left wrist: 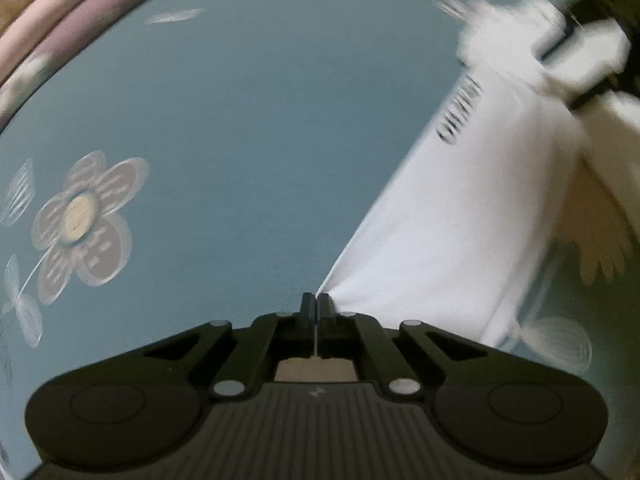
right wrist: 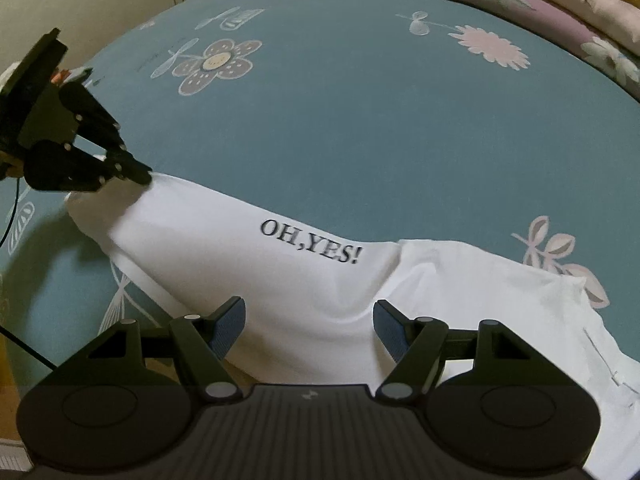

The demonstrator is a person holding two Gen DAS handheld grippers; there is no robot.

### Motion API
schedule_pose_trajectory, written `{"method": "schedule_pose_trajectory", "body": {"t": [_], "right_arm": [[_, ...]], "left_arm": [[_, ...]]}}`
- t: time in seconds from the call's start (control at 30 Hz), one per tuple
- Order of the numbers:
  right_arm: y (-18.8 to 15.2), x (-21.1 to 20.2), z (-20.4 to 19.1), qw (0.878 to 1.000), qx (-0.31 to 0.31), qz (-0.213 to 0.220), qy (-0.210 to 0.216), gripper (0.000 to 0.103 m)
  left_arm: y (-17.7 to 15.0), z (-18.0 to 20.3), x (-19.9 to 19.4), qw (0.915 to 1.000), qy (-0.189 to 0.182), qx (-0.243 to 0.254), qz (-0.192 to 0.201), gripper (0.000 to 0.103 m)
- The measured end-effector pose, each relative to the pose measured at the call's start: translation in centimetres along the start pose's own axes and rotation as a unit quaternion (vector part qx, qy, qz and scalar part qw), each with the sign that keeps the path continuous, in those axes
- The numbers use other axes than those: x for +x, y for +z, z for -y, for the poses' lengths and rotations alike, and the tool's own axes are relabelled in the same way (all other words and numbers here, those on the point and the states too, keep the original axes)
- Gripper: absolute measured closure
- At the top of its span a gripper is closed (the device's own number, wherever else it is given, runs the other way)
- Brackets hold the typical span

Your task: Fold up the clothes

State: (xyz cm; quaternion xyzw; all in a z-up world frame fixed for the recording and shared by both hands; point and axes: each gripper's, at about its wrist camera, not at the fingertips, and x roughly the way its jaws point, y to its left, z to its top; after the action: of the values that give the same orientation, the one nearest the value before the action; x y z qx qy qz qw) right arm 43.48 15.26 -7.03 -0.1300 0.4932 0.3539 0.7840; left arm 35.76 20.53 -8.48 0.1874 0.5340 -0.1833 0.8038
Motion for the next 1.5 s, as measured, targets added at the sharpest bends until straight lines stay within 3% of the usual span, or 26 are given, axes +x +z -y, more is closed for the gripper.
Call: {"method": "schedule_pose_trajectory", "body": {"t": [0.1, 0.2, 0.33, 0.37, 0.4, 0.47, 0.57, 0.67, 0.8, 0.93, 0.97, 1.03, 1.07, 1.2, 1.3, 1.4, 1.43, 1.5], "right_arm": [[-0.2, -0.3, 0.7, 1.0, 0.006, 0.002, -0.004, 0.027], [-0.6, -0.3, 1.3, 1.0, 0.012, 0.0, -0.005, 0.027], [-1.3, -0.4, 1.9, 1.0, 0.023, -0.001, -0.002, 0.027], [-1.5, -0.3, 2.0, 1.0, 0.027, -0.002, -0.001, 0.027], [-1.7, -0.3, 2.2, 0.999, 0.032, -0.003, 0.0, 0.027], [-2.2, -0.2, 2.5, 0.999, 0.041, -0.005, 0.003, 0.027], [-3.1, -0.5, 2.6, 0.998, 0.054, -0.006, 0.009, 0.027], [-4.3, -1.0, 2.8, 0.998, 0.062, -0.009, 0.012, 0.027], [-6.2, -1.9, 3.8, 0.996, 0.087, -0.01, 0.008, 0.027], [-8.0, -2.7, 4.7, 0.993, 0.118, -0.003, 0.003, 0.027], [-8.4, -2.9, 4.9, 0.992, 0.126, -0.002, 0.002, 0.027], [-9.2, -3.2, 5.3, 0.99, 0.141, 0.002, 0.0, 0.027], [-9.6, -3.4, 5.5, 0.989, 0.149, 0.004, 0.0, 0.027], [-10.9, -3.9, 6.1, 0.985, 0.17, 0.011, 0.002, 0.027], [-11.4, -4.2, 6.3, 0.983, 0.181, 0.011, 0.002, 0.027], [-11.6, -4.7, 6.5, 0.983, 0.181, 0.012, 0.003, 0.027], [-11.7, -4.8, 6.5, 0.984, 0.18, 0.012, 0.004, 0.027], [-11.9, -4.8, 6.5, 0.984, 0.177, 0.01, 0.005, 0.027]], "left_arm": [[0.4, -0.6, -0.8, 0.9982, 0.014, -0.058, 0.006, 0.103], [0.4, -0.4, -0.3, 0.9949, 0.042, -0.091, -0.015, 0.099], [1.8, 0.5, -1.7, 0.9961, 0.011, -0.085, 0.022, 0.096], [2.3, 0.8, -2.1, 0.9961, 0.002, -0.082, 0.033, 0.088], [2.9, 1.3, -2.1, 0.9966, -0.01, -0.07, 0.043, 0.077], [4.7, 2.8, -1.8, 0.9966, -0.038, -0.033, 0.065, 0.068], [7.5, 4.6, 0.1, 0.993, -0.077, 0.029, 0.084, 0.066], [10.4, 6.1, 2.3, 0.9823, -0.125, 0.089, 0.108, 0.064], [13.6, 7.5, 4.8, 0.97, -0.178, 0.125, 0.109, 0.058], [15.2, 7.0, 6.8, 0.9663, -0.21, 0.125, 0.082, 0.06], [15.4, 6.8, 7.2, 0.9664, -0.215, 0.12, 0.074, 0.066], [15.5, 6.4, 7.7, 0.9668, -0.224, 0.108, 0.06, 0.089], [15.5, 6.2, 7.7, 0.968, -0.221, 0.104, 0.058, 0.102], [15.5, 5.6, 7.7, 0.975, -0.2, 0.076, 0.061, 0.101], [15.6, 5.2, 7.9, 0.9856, -0.147, 0.058, 0.059, 0.099], [15.4, 3.4, 7.4, 0.9937, -0.093, 0.004, 0.062, 0.099], [15.2, 2.8, 6.9, 0.994, -0.087, -0.013, 0.065, 0.098], [14.4, 2.2, 5.1, 0.9919, -0.093, -0.041, 0.077, 0.082]]}}
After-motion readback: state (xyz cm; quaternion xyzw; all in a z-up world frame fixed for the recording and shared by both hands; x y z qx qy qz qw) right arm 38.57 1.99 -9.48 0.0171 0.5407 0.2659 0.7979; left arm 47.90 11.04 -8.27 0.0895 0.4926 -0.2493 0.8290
